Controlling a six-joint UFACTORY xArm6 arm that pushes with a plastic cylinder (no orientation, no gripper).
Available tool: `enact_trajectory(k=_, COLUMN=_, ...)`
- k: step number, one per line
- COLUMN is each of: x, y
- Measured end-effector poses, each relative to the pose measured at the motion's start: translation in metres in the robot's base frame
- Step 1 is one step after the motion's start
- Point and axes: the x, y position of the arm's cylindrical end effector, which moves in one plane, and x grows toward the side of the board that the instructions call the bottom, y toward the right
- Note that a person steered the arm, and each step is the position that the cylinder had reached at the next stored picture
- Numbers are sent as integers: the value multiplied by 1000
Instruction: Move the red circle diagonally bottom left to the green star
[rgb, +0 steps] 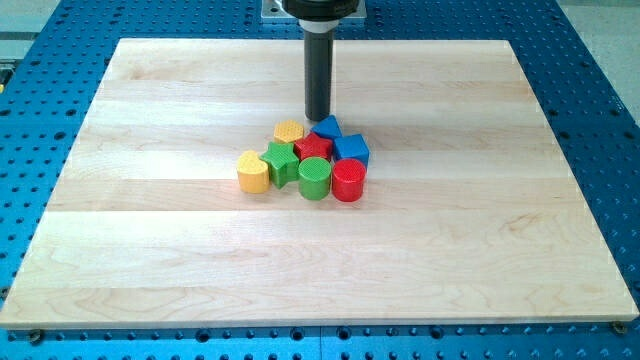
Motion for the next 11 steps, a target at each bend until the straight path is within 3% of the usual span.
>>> enact_trajectory(k=2, x=-16, y=-53)
enact_trajectory(k=11, x=-8, y=-73)
